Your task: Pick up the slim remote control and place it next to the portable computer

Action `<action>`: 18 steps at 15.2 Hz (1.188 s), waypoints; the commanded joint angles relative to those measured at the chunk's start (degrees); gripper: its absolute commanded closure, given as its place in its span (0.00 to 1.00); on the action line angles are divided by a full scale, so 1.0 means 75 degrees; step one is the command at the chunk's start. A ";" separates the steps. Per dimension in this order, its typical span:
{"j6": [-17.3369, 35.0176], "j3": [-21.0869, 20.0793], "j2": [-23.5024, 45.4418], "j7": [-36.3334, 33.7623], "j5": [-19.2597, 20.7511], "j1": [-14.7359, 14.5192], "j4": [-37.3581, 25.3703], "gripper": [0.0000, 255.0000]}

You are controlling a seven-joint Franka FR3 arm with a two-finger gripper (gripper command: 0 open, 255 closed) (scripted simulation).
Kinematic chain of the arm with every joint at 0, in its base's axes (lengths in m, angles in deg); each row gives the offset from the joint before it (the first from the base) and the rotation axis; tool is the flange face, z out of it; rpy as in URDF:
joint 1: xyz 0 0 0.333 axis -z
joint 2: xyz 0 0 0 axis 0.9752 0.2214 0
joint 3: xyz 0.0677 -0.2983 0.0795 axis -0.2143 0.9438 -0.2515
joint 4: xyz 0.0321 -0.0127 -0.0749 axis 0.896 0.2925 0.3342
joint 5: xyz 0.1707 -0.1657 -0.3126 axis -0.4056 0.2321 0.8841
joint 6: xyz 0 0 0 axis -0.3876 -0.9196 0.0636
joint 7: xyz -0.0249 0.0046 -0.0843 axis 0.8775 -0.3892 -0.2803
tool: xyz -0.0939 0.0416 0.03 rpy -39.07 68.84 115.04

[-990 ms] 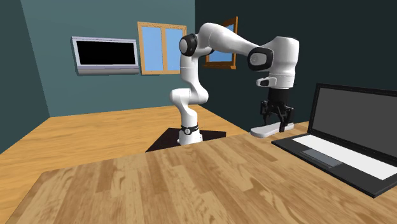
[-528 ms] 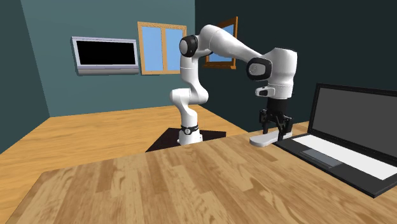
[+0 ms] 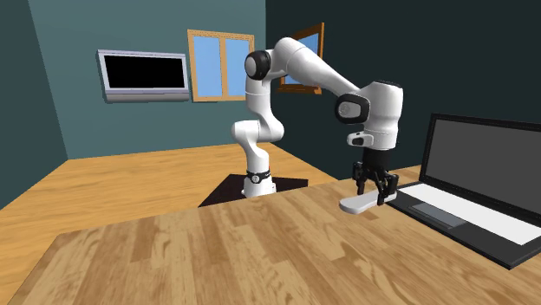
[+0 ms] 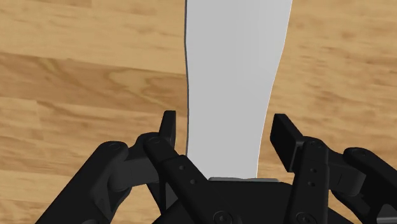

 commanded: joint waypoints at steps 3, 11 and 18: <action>0.0363 0.0051 0.0213 -0.0111 0.0165 -0.0043 0.0181 1.00; 0.0424 0.0063 0.0255 -0.0132 0.0196 -0.0053 0.0207 1.00; 0.0203 0.0025 0.0115 -0.0061 0.0090 -0.0023 0.0102 0.00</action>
